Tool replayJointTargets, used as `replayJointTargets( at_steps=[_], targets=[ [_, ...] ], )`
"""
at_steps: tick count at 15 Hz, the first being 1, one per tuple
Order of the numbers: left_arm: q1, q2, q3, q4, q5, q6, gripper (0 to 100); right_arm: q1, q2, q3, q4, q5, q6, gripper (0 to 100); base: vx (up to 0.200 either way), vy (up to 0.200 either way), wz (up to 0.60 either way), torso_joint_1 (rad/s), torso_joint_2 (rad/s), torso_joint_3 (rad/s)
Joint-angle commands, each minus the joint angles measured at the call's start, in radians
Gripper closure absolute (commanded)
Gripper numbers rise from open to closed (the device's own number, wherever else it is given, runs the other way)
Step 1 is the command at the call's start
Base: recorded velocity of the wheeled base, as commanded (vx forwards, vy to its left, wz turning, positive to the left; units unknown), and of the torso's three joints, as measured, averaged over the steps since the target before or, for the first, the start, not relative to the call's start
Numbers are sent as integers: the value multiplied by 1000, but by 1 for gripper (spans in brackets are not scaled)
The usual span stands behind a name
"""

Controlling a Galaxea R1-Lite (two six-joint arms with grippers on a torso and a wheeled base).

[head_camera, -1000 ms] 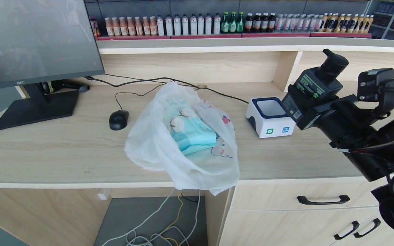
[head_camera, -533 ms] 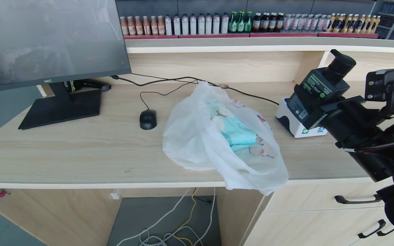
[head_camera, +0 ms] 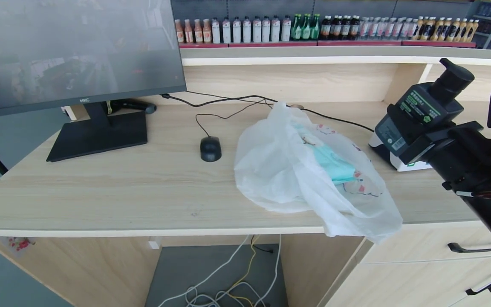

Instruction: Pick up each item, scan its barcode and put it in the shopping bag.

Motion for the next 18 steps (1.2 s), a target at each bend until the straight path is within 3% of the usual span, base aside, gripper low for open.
replayJointTargets(
  at_steps=[1,3,6,8,13,15,18],
  targets=[
    [-1,0,0,0,0,-1,0,-1,-8,-4,-1,1,3,100,0,0,0,0,0,0],
    [-1,0,0,0,0,-1,0,-4,2,7,-1,3,14,100,0,0,0,0,0,0],
    [-1,0,0,0,0,1,0,14,20,-21,-1,11,181,100,0,0,0,0,0,0],
    [-1,0,0,0,0,-1,0,76,29,-44,-1,21,358,100,0,0,0,0,0,0],
    [1,0,0,0,0,-1,0,86,110,-163,-1,46,588,100,0,0,0,0,0,0],
    [-1,0,0,0,0,-1,0,86,120,-251,103,46,740,100,0,0,0,0,0,0],
    [-1,0,0,0,0,-1,0,83,129,-327,271,69,816,100,0,0,0,0,0,0]
  ],
)
